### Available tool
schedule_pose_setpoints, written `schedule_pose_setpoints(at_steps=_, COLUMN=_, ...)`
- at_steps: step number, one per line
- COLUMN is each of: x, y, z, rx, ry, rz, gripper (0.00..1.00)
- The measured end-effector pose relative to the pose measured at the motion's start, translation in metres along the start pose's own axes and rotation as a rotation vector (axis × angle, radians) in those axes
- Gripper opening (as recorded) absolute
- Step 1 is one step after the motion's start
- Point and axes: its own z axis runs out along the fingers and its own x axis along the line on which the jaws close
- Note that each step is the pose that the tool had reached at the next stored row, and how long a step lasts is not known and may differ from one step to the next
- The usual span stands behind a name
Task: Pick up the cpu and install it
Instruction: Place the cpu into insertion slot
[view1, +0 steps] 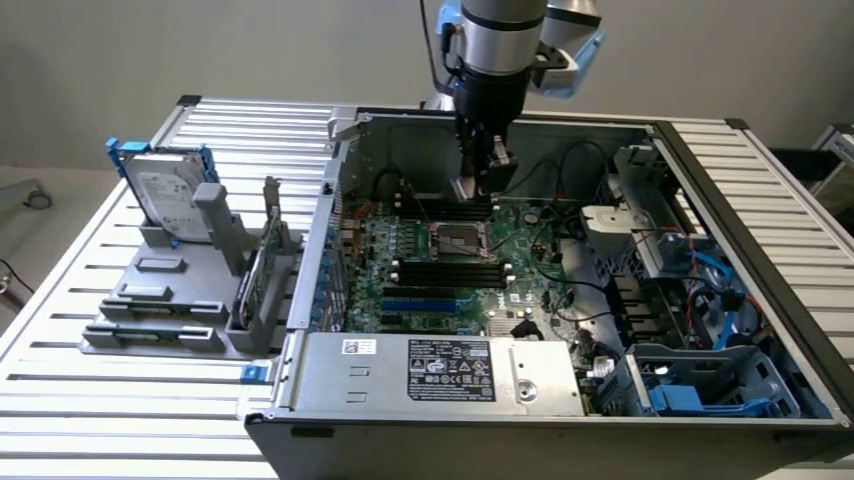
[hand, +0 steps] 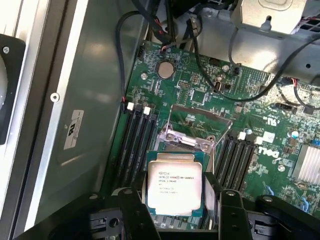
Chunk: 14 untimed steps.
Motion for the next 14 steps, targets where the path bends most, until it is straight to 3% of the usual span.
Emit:
schedule_pose_setpoints(at_steps=6, x=0.0, y=-0.0001, z=0.0026, rx=-0.0021, ry=-0.0029, rz=0.091, gripper=0.55)
schedule_pose_setpoints(at_steps=14, x=-0.001, y=-0.0006, z=0.0128, rx=-0.0105, ry=-0.0086, rz=0.221, gripper=0.55)
